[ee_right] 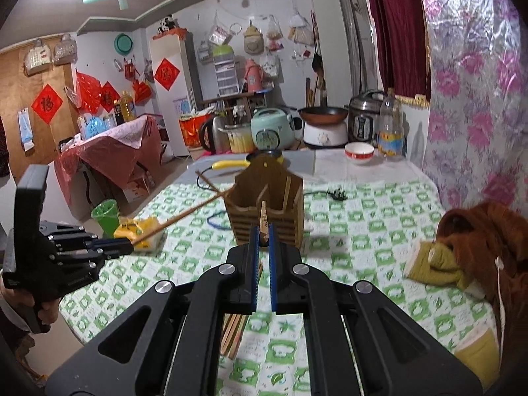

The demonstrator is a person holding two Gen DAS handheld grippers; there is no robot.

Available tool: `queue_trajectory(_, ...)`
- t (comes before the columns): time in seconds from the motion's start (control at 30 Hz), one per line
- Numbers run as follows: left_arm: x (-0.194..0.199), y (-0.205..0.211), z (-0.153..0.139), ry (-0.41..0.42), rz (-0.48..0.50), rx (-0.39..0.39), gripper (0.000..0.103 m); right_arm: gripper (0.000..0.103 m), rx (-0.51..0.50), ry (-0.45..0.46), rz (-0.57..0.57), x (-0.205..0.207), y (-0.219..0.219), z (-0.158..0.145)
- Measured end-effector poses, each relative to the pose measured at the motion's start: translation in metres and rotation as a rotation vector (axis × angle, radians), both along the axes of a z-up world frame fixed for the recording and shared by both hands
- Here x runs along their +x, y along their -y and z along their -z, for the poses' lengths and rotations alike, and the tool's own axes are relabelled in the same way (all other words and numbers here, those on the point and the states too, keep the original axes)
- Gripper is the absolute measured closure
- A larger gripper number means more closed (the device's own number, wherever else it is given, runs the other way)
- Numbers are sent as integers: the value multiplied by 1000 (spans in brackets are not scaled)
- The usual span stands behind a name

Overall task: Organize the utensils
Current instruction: 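Lift both chopsticks and carry them toward the wooden holder, then lower the left chopstick into the holder while the right chopstick drops in too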

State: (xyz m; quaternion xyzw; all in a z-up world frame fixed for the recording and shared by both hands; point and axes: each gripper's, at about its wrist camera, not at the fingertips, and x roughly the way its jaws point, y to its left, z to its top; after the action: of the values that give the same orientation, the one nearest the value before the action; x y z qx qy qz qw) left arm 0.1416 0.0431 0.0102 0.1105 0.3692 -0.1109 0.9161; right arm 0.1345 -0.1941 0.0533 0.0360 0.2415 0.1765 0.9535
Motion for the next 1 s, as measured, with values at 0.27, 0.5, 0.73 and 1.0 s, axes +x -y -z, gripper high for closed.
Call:
queue_trajectory(0.27, 32, -1, 8, -51, -9, -14, 97, 97, -36, 8, 11, 33, -10, -7)
queue_trajectory(0.5, 59, 2, 10, -74, -5, -16, 97, 97, -79, -15, 18, 54, -22, -2)
queue_trajectory(0.73, 78, 6, 13, -127, 0, 0, 97, 97, -120, -59, 29, 71, -27, 1)
queue_trajectory(1.0, 96, 15, 5, -193, 26, 36, 97, 97, -161, -125, 16, 97, -37, -4)
